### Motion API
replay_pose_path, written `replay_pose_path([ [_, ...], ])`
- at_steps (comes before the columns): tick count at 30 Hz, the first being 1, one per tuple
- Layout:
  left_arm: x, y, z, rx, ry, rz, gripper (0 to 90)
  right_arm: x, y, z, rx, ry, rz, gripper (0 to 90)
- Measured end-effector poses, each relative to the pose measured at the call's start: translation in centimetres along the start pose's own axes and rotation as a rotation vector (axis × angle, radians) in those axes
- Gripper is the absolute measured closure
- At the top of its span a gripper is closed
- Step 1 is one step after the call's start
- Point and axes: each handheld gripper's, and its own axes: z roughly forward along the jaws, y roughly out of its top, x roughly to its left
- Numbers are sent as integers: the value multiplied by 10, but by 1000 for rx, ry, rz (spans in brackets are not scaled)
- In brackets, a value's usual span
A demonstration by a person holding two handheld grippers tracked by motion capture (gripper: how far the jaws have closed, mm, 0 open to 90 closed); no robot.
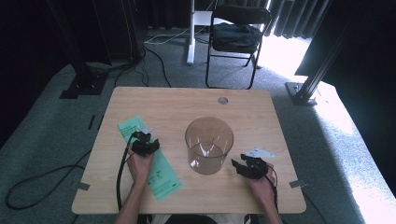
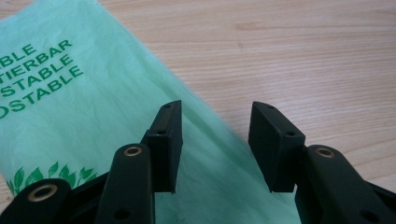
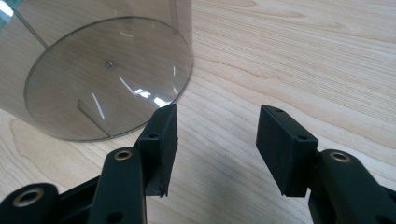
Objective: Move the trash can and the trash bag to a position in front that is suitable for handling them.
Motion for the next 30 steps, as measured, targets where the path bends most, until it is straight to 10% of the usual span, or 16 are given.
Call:
replay_pose_path([
  [14,2,2,0,8,-33,1,888,0,-1,-1,-10,22,8,474],
  [30,-25,8,1,18,-159,104,900,0,-1,-1,-10,15,7,474],
])
